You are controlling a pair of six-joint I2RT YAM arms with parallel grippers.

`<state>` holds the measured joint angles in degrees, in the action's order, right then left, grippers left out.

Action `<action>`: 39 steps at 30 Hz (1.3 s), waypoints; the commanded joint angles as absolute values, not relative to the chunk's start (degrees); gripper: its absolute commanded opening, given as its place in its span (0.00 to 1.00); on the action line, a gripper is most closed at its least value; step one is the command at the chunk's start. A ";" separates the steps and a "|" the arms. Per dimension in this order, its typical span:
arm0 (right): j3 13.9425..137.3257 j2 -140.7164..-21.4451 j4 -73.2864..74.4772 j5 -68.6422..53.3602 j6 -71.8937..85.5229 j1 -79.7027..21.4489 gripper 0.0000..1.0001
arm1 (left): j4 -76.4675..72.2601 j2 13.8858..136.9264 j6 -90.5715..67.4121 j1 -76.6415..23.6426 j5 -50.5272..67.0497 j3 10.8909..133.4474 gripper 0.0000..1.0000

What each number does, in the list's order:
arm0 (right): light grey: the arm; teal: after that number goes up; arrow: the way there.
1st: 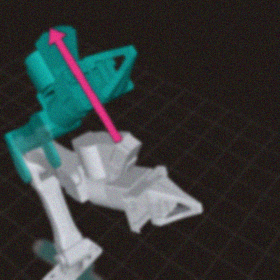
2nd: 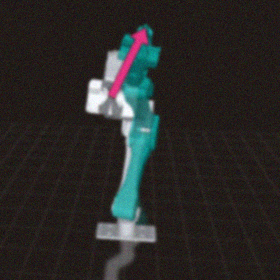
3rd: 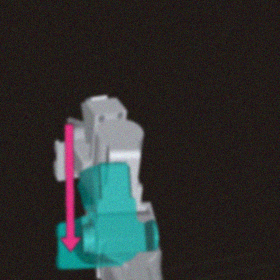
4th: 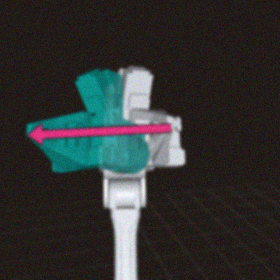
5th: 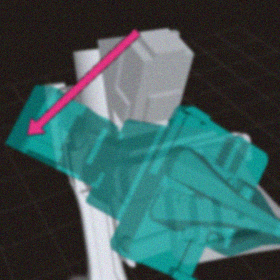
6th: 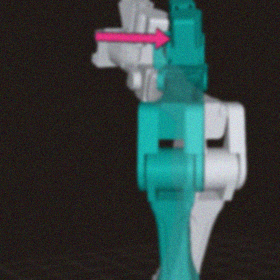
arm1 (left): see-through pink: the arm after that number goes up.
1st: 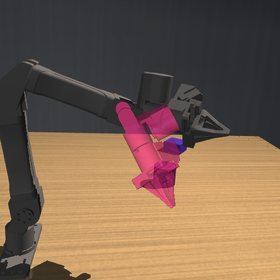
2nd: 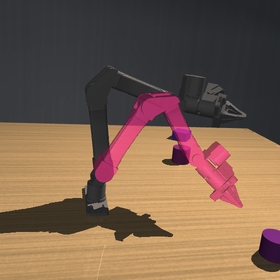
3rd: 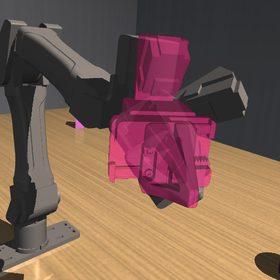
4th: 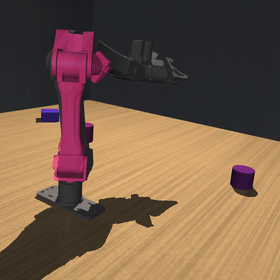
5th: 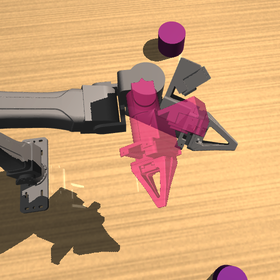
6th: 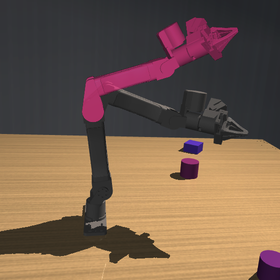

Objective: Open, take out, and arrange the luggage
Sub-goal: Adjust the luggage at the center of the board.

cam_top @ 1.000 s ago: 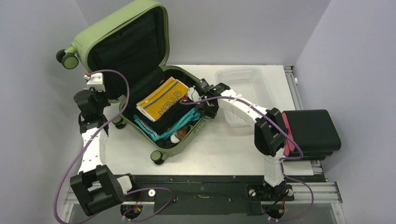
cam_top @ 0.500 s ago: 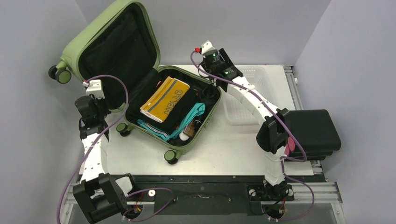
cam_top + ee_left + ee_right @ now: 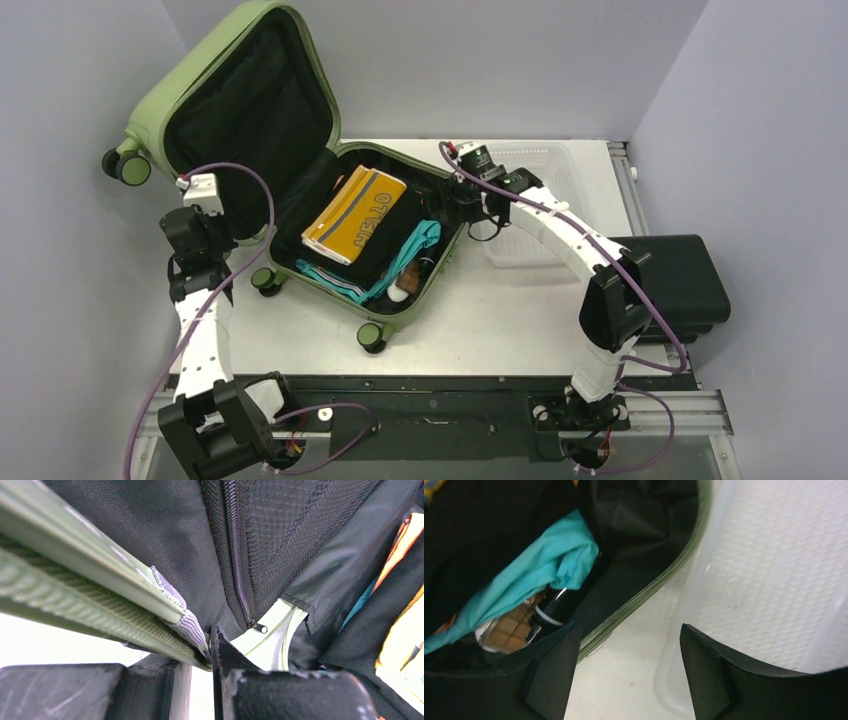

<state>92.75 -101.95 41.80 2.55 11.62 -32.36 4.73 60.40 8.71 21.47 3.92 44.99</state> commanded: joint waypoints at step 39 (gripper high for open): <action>114.78 -126.62 38.89 -10.25 18.54 -34.05 0.52 | 18.75 53.41 11.88 22.18 -2.09 44.06 0.00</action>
<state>107.77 -124.55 48.05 -7.49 20.16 -32.86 15.29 54.63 7.35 22.52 -4.05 44.97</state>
